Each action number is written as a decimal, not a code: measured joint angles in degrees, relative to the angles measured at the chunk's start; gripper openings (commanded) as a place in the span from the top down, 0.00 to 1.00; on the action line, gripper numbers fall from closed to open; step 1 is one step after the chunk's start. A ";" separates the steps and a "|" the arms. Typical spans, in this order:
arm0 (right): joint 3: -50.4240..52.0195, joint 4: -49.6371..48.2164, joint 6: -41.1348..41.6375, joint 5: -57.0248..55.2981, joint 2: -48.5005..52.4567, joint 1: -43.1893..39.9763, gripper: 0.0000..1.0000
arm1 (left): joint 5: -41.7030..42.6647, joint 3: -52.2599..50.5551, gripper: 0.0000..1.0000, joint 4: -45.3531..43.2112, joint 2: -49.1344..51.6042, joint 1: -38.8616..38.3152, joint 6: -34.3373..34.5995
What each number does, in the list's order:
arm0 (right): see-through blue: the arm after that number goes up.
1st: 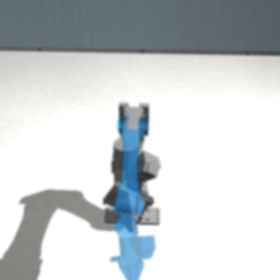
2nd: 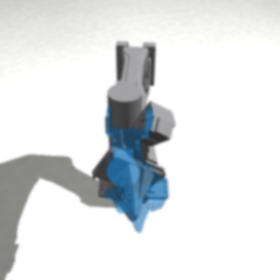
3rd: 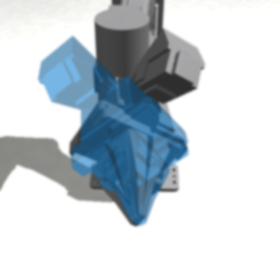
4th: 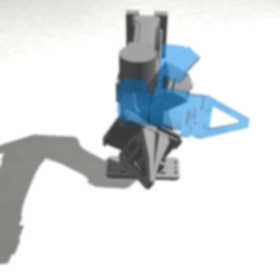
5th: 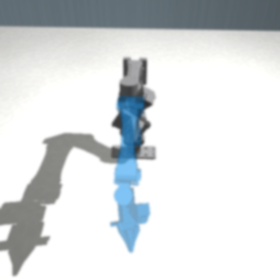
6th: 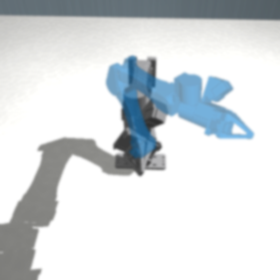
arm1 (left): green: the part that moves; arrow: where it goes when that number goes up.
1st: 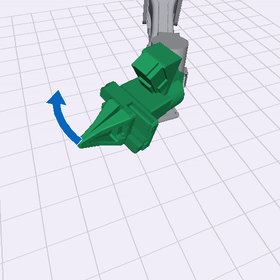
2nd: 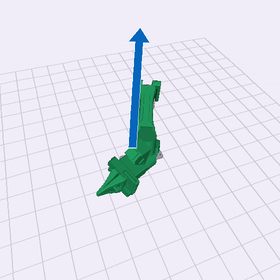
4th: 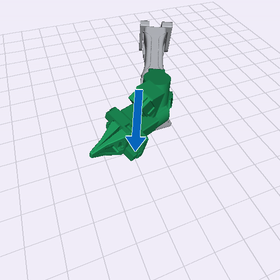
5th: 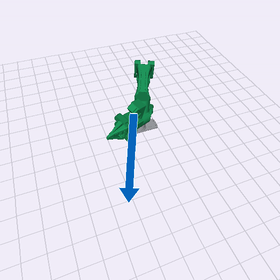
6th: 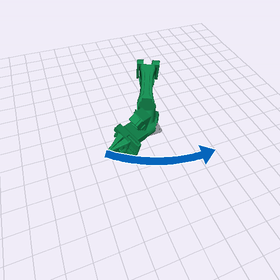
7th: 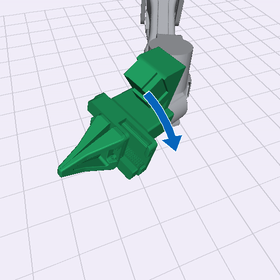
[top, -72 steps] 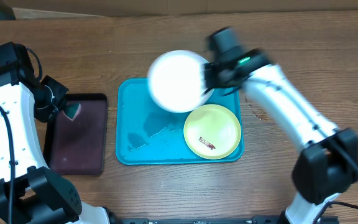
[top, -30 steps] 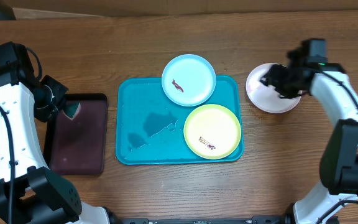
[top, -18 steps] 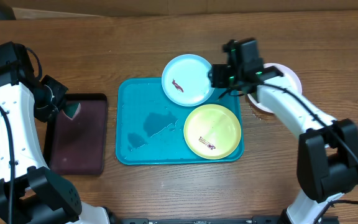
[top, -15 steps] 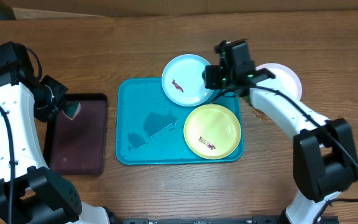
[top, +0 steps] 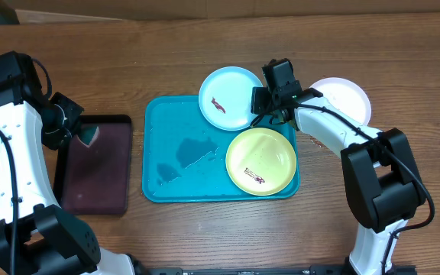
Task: Clean dirty plates on tray and stack at the side
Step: 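Move the right gripper back to the light-blue plate's rim, then grip the light-blue plate rim and drag it toward the tray center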
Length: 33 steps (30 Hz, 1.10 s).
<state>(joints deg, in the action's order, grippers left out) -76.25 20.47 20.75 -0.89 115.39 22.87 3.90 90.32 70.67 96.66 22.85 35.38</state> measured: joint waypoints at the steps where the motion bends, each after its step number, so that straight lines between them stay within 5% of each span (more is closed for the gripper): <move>1: -0.02 0.00 0.13 -0.02 0.09 0.00 0.51 | 0.00 0.00 0.96 -0.02 0.00 0.00 0.00; 17: 0.00 -0.22 0.50 7.28 2.43 0.11 0.87 | 0.00 0.00 0.96 0.02 0.02 0.00 0.02; 27: -0.11 4.68 0.44 17.38 2.43 5.07 0.87 | 0.00 0.00 0.96 0.00 0.02 0.00 0.00; 33: -3.69 11.43 0.39 20.46 2.43 10.60 0.67 | 0.00 0.00 0.96 -0.02 0.00 0.00 0.02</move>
<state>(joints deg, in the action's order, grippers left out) -79.94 31.90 21.15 19.57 117.82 33.47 3.90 90.32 70.65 96.66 22.85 35.40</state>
